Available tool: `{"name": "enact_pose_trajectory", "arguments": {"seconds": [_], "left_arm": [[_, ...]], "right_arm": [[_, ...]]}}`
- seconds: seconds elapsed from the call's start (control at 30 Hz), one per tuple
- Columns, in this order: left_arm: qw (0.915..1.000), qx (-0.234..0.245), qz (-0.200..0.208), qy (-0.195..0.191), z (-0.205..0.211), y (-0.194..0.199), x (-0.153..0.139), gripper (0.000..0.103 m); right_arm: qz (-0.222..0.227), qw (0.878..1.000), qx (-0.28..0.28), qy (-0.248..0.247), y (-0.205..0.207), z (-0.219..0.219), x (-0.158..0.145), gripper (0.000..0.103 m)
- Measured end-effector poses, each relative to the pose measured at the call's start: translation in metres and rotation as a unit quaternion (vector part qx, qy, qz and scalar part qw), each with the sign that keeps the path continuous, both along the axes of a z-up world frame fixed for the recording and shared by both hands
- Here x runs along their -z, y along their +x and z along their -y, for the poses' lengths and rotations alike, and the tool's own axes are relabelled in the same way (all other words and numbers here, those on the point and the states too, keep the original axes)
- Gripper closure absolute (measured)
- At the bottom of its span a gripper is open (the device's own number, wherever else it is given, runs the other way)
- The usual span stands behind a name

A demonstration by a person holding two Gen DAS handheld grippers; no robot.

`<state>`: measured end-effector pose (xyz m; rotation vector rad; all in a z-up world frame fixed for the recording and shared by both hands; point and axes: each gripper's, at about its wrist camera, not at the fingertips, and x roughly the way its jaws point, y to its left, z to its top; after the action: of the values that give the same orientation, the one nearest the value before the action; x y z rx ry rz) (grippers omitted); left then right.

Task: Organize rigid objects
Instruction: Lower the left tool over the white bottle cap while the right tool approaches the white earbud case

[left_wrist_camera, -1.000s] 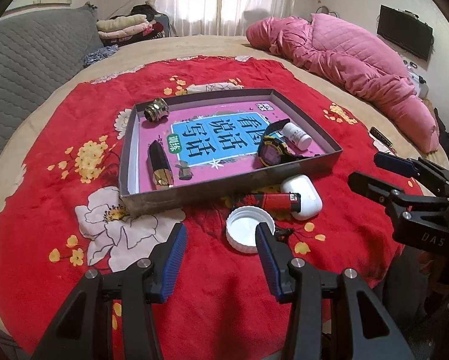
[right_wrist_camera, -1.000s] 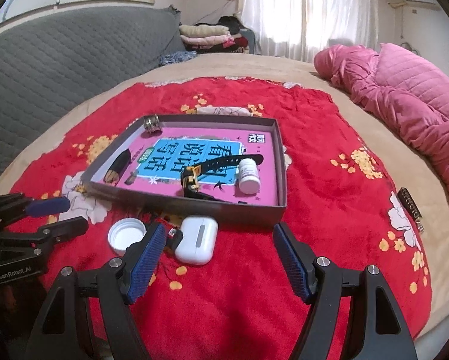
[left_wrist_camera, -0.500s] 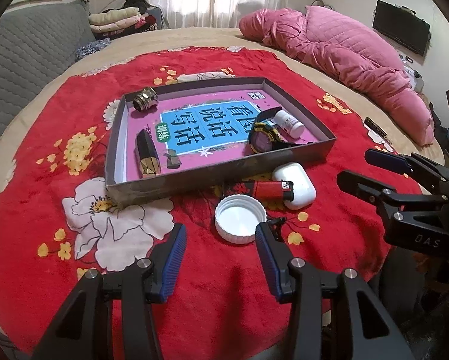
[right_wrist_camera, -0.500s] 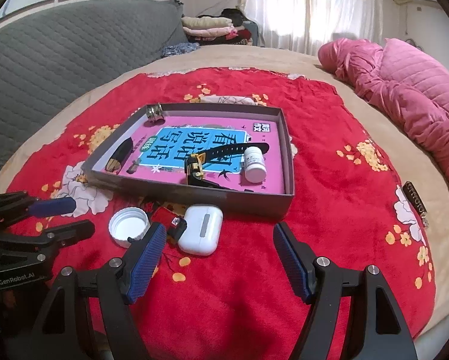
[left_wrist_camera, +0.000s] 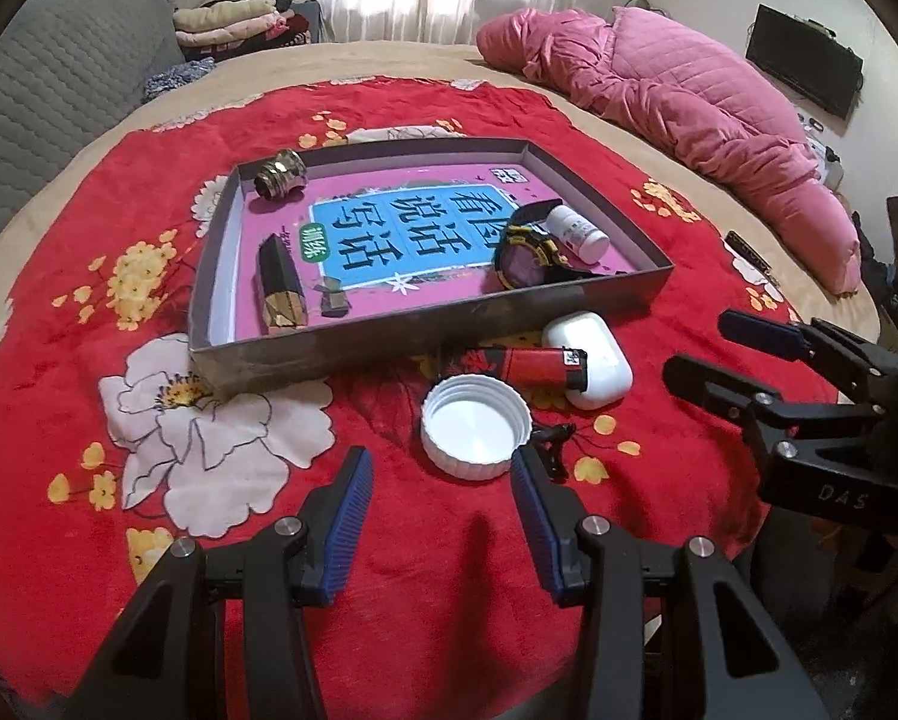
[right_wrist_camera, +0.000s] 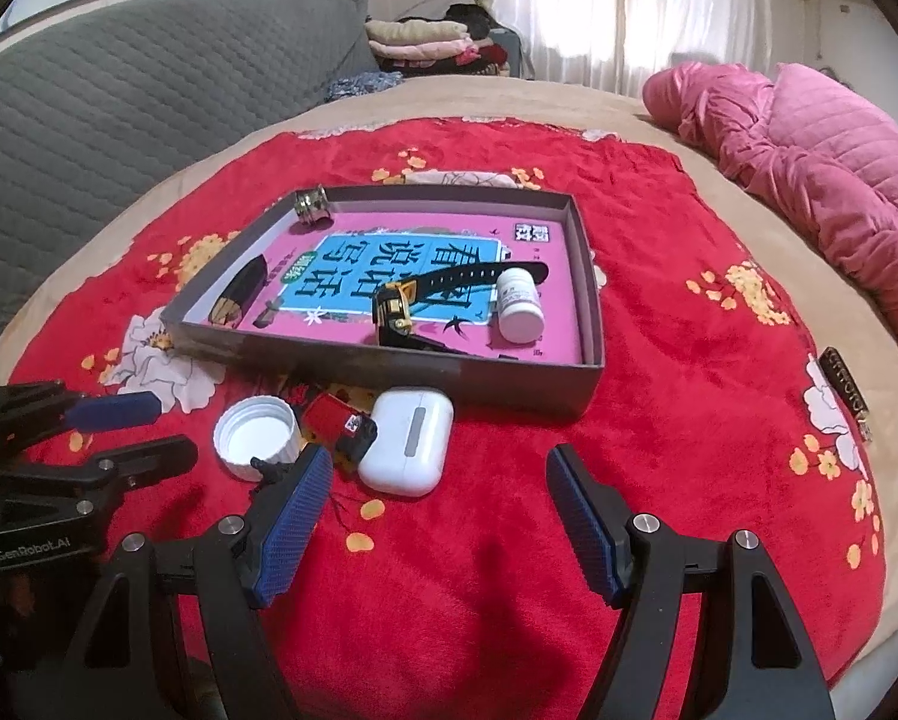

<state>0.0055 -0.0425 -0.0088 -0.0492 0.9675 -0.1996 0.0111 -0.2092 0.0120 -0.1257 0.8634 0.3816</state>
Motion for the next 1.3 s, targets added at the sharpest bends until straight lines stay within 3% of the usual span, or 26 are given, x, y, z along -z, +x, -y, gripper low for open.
{"name": "enact_pose_trajectory", "arguments": {"seconds": [0.67, 1.3], "left_arm": [[0.9996, 0.023, -0.016, -0.002, 0.011, 0.012, 0.021, 0.056], [0.9995, 0.029, -0.013, -0.001, 0.015, 0.025, 0.029, 0.056]], "right_arm": [[-0.025, 1.000, 0.012, 0.010, 0.013, 0.006, 0.018, 0.028], [-0.043, 0.999, -0.015, -0.029, 0.023, -0.025, 0.051, 0.028]]}}
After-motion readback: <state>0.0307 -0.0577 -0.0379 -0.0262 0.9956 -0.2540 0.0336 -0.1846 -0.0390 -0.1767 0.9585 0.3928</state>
